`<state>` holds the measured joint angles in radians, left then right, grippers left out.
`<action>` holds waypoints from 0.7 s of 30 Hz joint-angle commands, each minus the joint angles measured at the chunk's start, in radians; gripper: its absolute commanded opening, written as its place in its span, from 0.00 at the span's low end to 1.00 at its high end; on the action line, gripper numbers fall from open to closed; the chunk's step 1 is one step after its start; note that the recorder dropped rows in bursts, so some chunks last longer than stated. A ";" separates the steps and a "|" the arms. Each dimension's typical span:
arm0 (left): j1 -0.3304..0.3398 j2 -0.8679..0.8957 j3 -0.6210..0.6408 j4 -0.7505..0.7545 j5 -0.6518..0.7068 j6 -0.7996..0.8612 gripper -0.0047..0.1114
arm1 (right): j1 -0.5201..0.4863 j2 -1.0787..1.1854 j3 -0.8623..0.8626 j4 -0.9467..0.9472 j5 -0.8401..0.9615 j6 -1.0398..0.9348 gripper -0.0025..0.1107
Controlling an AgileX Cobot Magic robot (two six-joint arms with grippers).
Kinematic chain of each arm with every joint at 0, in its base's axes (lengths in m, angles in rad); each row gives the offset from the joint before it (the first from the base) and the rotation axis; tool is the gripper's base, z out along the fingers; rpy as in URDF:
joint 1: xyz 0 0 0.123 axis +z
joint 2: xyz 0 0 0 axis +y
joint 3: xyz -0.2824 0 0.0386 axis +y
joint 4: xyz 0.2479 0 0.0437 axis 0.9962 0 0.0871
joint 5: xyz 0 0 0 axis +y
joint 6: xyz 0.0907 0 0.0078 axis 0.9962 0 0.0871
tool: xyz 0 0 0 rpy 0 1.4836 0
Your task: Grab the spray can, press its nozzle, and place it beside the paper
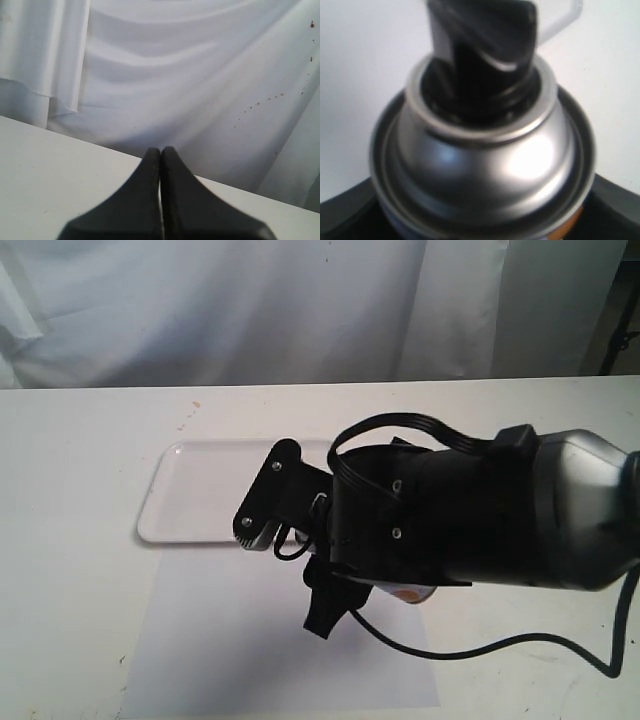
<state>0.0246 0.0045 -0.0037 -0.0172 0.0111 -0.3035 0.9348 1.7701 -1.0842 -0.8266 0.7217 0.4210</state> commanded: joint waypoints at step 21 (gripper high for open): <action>-0.157 -0.005 0.004 -0.051 0.031 -0.011 0.04 | 0.041 0.059 -0.013 -0.027 0.061 -0.025 0.02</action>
<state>-0.1270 0.0045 -0.0037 -0.0684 0.0299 -0.3089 0.9713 1.8346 -1.0869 -0.8141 0.7629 0.3947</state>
